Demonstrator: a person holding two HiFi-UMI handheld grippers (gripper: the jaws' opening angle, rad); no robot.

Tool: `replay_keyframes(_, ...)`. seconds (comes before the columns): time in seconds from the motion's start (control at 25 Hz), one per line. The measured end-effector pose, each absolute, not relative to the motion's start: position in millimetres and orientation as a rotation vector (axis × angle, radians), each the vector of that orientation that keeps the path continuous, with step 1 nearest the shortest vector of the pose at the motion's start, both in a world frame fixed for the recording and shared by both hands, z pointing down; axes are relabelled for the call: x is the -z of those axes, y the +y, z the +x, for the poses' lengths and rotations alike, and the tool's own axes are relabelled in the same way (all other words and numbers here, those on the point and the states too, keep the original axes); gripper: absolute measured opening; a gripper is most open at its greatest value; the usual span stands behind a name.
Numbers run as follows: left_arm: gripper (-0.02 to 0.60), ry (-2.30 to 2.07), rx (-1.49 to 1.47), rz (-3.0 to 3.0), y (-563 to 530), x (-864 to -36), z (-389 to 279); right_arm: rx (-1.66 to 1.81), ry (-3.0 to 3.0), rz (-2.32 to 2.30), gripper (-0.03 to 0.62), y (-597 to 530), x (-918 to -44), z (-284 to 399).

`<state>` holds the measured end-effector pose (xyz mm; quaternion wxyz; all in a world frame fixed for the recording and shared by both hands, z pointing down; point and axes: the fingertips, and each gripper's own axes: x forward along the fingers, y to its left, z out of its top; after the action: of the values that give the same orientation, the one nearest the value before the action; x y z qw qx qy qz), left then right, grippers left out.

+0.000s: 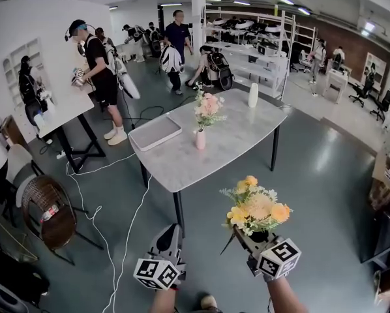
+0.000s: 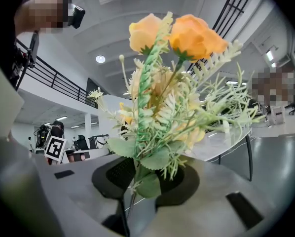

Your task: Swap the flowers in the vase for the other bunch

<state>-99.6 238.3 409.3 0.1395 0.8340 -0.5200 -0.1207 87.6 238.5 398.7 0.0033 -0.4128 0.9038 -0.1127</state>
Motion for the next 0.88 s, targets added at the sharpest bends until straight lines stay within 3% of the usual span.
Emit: replay_keyframes(0.88,0.014,-1.467,0.326,2.419,204.2,-424.7,-95.7,0.371,2.843,-1.310,0.124,192.5,-415.5,74.9)
